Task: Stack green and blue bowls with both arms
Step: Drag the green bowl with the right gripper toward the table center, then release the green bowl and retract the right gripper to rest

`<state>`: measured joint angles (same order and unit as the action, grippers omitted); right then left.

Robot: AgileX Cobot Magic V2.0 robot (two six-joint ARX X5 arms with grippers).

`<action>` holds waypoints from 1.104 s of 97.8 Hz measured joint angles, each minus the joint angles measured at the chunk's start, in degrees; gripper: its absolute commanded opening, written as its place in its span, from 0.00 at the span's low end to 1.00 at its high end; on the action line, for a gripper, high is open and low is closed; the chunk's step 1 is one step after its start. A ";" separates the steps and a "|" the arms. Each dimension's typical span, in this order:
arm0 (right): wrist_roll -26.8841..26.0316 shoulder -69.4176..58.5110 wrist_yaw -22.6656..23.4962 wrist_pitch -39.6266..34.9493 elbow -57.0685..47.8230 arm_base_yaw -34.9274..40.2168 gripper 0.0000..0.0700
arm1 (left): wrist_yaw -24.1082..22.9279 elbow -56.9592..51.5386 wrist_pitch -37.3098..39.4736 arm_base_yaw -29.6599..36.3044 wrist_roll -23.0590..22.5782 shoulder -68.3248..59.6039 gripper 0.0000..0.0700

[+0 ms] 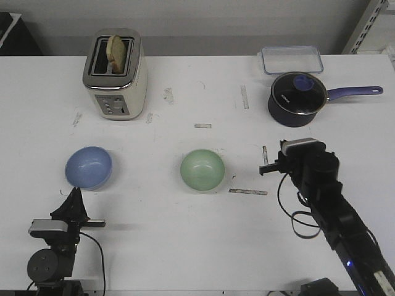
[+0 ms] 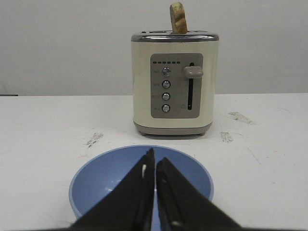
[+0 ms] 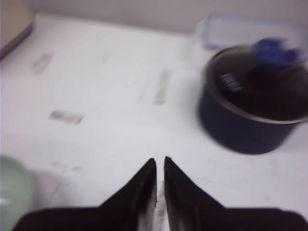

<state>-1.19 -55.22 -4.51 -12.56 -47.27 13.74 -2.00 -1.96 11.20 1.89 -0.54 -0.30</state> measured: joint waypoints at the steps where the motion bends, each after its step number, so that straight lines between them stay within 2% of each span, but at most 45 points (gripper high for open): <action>1: 0.04 0.66 0.00 0.57 0.66 -0.35 0.02 | 0.00 0.00 0.00 0.00 0.00 0.00 0.00; 17: 0.76 11.50 -0.07 6.60 10.69 -5.79 0.02 | 0.00 0.00 0.00 0.00 0.00 0.00 0.00; 49: 0.96 32.72 -0.04 6.56 26.32 -9.62 0.02 | 0.00 0.00 0.00 0.00 0.00 0.00 0.00; 59: 0.96 39.06 -0.02 3.37 26.91 -9.62 0.02 | 0.00 0.00 0.00 0.00 0.00 0.00 0.00; 78: 0.96 48.65 -0.02 3.02 26.88 -9.62 0.02 | 0.00 0.00 0.00 0.00 0.00 0.00 0.00; 108: 0.98 54.62 -0.02 3.02 26.88 -9.62 0.02 | 0.00 0.00 0.00 0.00 0.00 0.00 0.00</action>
<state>-0.21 -0.60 -4.54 -9.54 -20.38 4.12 -2.00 -1.96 11.20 1.89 -0.54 -0.30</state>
